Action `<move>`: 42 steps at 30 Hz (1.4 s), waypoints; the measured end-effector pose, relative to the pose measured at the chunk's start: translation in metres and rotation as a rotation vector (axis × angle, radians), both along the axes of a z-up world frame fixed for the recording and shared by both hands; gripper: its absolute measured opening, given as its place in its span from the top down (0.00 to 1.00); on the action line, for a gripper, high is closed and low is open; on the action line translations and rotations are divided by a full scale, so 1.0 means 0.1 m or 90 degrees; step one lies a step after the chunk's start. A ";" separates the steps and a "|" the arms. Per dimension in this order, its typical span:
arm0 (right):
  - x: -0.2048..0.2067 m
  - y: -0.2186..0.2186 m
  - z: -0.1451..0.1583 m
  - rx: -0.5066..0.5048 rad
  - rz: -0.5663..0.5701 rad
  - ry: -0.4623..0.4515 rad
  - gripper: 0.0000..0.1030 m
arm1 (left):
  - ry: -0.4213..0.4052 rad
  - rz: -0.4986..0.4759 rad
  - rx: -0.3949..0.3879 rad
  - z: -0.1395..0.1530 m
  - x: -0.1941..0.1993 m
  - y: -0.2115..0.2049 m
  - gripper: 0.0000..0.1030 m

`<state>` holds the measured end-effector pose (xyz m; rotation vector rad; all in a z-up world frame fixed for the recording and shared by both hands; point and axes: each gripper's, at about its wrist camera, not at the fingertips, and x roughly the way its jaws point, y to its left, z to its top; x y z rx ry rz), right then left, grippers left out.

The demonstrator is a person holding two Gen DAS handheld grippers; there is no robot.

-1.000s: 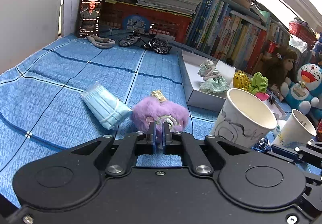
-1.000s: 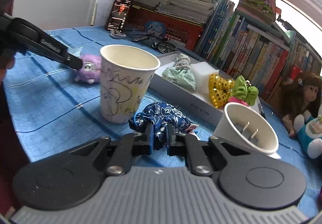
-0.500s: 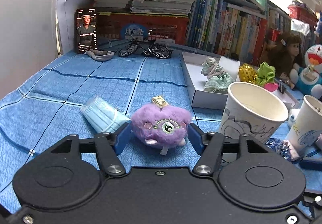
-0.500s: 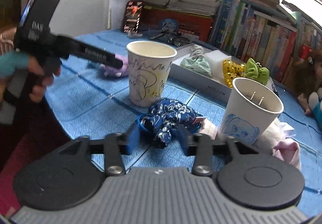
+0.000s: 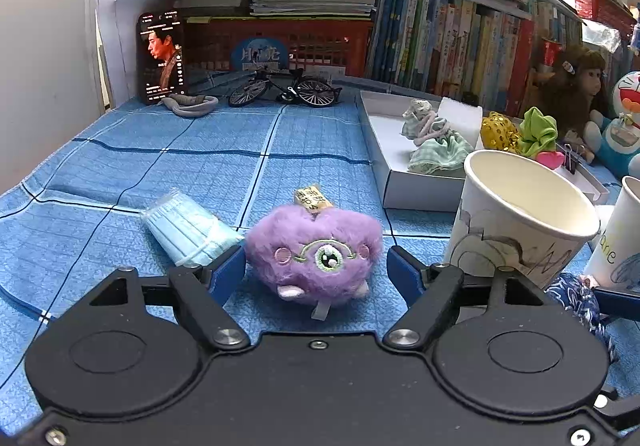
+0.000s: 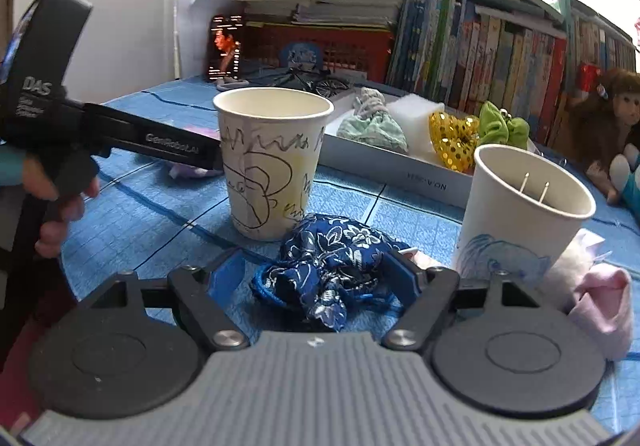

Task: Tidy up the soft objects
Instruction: 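Grasp the purple fluffy toy with the left gripper while the right grasps the blue floral scrunchie, then carry the purple toy to the tray while the right carries the blue scrunchie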

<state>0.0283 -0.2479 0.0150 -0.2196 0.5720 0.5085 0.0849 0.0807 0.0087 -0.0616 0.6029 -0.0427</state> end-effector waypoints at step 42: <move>-0.04 -0.31 0.55 0.099 -0.029 -0.044 0.55 | -0.094 -0.003 -0.040 0.82 -0.26 0.14 0.44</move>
